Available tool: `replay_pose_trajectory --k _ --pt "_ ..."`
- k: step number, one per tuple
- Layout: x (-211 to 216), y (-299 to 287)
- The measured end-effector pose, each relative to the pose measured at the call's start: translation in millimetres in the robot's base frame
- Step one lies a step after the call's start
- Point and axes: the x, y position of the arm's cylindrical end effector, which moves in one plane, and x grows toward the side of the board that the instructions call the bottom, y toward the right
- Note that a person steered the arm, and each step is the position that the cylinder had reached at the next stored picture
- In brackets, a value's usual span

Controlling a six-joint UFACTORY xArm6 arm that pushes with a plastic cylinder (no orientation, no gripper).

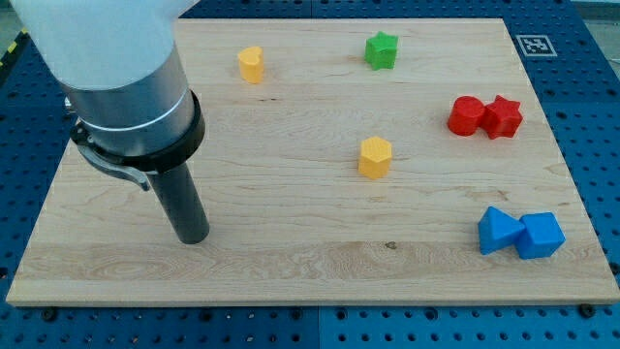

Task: Place your arm to the right of the green circle

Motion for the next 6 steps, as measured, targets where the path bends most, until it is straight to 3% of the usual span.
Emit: replay_pose_trajectory --k 1,5,6 --pt "-3 0" --pt "-160 3" --pt "-164 3"
